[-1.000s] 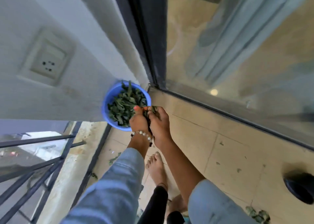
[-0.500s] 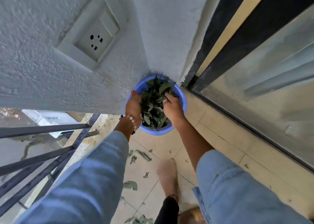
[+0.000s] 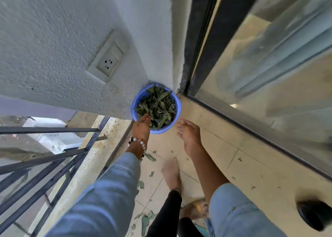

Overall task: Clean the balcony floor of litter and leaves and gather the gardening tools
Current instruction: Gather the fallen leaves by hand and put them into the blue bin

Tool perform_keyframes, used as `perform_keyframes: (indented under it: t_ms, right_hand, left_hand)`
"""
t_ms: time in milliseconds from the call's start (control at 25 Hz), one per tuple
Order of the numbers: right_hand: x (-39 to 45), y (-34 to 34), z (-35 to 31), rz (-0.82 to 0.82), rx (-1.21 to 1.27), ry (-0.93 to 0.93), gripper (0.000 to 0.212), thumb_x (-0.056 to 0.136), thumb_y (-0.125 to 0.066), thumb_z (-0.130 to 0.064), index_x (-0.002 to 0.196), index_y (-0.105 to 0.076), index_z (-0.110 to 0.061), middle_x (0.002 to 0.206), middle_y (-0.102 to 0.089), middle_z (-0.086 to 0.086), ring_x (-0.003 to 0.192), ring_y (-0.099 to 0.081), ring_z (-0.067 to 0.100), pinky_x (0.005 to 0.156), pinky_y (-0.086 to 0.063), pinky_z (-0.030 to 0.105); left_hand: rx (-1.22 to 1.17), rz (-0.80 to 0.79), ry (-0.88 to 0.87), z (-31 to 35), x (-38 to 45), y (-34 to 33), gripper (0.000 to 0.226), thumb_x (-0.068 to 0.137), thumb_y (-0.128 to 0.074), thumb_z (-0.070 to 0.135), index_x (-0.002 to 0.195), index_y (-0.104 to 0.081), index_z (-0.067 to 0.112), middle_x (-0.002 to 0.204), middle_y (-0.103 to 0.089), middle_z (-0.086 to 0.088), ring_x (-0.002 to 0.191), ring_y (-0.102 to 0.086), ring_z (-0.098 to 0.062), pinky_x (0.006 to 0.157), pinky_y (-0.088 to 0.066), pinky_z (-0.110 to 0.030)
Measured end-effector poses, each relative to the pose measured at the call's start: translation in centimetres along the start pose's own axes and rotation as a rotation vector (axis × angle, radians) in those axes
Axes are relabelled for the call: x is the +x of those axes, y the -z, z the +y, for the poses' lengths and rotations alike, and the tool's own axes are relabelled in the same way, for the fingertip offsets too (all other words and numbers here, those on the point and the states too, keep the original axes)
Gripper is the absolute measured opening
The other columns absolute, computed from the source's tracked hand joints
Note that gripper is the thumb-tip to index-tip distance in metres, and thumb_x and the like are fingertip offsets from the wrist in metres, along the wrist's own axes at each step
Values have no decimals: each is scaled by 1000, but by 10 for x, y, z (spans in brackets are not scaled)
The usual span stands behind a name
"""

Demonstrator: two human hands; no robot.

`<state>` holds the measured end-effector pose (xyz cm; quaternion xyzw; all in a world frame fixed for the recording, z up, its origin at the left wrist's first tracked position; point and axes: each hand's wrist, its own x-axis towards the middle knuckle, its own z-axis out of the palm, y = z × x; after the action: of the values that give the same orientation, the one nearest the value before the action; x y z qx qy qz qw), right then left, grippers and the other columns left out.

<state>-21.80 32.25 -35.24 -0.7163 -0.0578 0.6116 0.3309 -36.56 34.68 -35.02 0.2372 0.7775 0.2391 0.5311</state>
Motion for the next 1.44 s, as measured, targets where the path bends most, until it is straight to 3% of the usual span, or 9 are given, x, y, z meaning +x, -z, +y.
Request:
perform_keyframes:
  t_ms: [80, 160, 320, 400, 520, 600, 800, 1120, 1440]
  right_hand:
    - [-48, 37, -14, -3, 112, -4, 13, 94, -53, -7, 103, -61, -10, 100, -66, 17, 84, -59, 22, 72, -47, 30]
    - [-101, 80, -27, 9, 169, 29, 12, 95, -50, -7, 101, -60, -10, 93, -66, 14, 78, -58, 22, 68, -46, 29]
    - [-194, 177, -36, 140, 235, 126, 15, 98, -49, -16, 102, -63, -10, 87, -69, 9, 71, -61, 18, 66, -48, 29]
    - [-240, 236, -33, 243, 277, 191, 17, 98, -49, -19, 101, -64, -10, 85, -69, 8, 68, -60, 16, 61, -47, 26]
    - [-307, 322, -15, 451, 357, 303, 17, 98, -49, -17, 99, -64, -9, 80, -67, 7, 63, -59, 11, 54, -45, 19]
    - [-340, 373, 5, 616, 387, 334, 15, 98, -49, -15, 95, -64, -11, 79, -67, 8, 63, -59, 10, 54, -45, 17]
    - [-395, 466, 70, 1017, 420, 237, 16, 94, -54, -16, 92, -69, -10, 78, -71, 10, 72, -60, 19, 79, -52, 38]
    - [-438, 524, 118, 1348, 676, 22, 13, 94, -56, -16, 91, -68, -15, 75, -67, 4, 73, -56, 17, 81, -51, 40]
    - [-475, 506, 159, 1617, 967, -188, 20, 94, -55, -15, 87, -69, -3, 78, -70, 11, 74, -63, 24, 76, -50, 38]
  left_hand:
    - [0, -74, 24, 17, -52, -10, 35, 94, -51, 8, 128, -60, 4, 120, -65, -15, 110, -60, -29, 93, -49, -40]
    - [31, -157, 7, 39, -114, -25, 31, 95, -49, 4, 123, -61, 2, 98, -65, -9, 84, -61, -22, 68, -51, -28]
    - [253, -346, -202, 83, -240, -72, 27, 95, -40, -3, 108, -61, 7, 91, -62, -11, 67, -57, -19, 39, -40, -9]
    - [400, -462, -332, 94, -303, -106, 24, 94, -42, -1, 95, -61, 12, 81, -64, -5, 65, -57, -18, 45, -43, -11]
    - [642, -666, -538, 87, -388, -164, 35, 90, -47, -2, 75, -63, 26, 70, -65, 1, 81, -65, -28, 79, -57, -35]
    - [841, -799, -718, 75, -441, -202, 33, 87, -49, -2, 77, -67, 24, 76, -70, -6, 90, -68, -30, 86, -55, -41]
    - [1249, -1170, -1070, 34, -555, -273, 28, 85, -50, 0, 100, -72, 10, 93, -73, -15, 95, -67, -28, 90, -51, -35]
    - [1577, -1567, -1612, 15, -650, -388, 25, 91, -56, 17, 112, -69, 16, 106, -71, -11, 102, -64, -29, 89, -49, -31]
    - [1770, -2004, -1830, -54, -742, -440, 20, 91, -59, 18, 108, -70, 16, 93, -71, -13, 90, -66, -28, 82, -51, -30]
